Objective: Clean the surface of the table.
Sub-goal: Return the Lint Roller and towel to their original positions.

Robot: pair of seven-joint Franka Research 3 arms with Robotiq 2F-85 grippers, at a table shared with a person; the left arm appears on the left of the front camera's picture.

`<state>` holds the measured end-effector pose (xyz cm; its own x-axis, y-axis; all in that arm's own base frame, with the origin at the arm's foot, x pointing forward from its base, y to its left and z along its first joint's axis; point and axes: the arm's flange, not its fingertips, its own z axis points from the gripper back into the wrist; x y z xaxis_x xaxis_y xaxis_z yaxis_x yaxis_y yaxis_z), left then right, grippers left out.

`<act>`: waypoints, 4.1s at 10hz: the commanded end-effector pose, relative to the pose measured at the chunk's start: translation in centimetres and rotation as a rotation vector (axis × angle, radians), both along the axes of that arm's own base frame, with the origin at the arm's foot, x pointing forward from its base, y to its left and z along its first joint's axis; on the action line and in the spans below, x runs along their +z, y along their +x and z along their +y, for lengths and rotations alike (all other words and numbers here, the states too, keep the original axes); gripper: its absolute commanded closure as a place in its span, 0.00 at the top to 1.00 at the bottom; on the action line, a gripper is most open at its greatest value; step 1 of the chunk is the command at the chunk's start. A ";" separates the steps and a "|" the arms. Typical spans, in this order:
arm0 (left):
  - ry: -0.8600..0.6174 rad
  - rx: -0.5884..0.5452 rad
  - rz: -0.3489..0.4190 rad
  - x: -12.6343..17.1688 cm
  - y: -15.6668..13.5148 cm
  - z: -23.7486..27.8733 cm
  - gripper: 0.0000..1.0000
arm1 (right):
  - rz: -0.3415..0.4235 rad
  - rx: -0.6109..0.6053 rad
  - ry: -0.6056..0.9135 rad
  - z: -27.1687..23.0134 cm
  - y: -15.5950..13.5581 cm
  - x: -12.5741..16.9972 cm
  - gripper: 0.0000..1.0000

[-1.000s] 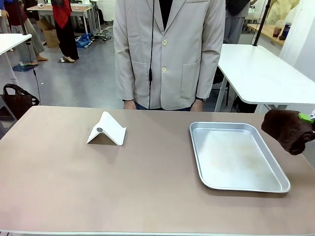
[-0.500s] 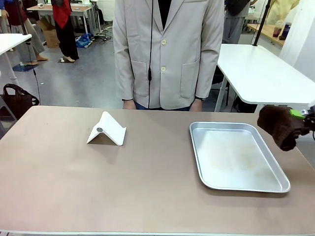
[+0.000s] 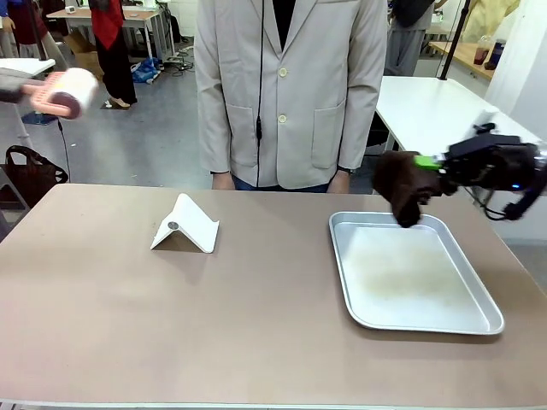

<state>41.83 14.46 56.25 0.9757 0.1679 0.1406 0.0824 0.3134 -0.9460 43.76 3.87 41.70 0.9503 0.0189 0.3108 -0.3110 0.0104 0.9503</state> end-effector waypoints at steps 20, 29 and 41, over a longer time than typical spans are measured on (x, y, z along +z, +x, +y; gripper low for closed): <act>0.615 -0.034 -0.104 -10.2 3.9 -23.3 0.22 | -0.081 0.091 -0.481 17.9 4.9 -10.2 0.10; 0.757 -0.055 -0.077 -14.0 8.0 -26.2 0.22 | -0.076 0.030 -0.588 18.9 5.6 -12.0 0.10; 0.826 0.028 -0.007 -15.2 9.5 -25.7 1.00 | -0.082 0.066 -0.584 18.7 5.5 -12.7 1.00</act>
<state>51.18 -11.30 40.46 0.9725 0.0050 0.2328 0.0991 0.8960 -0.4329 48.80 22.20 28.84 0.9148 0.2566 0.3119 -0.4021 0.5061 0.7630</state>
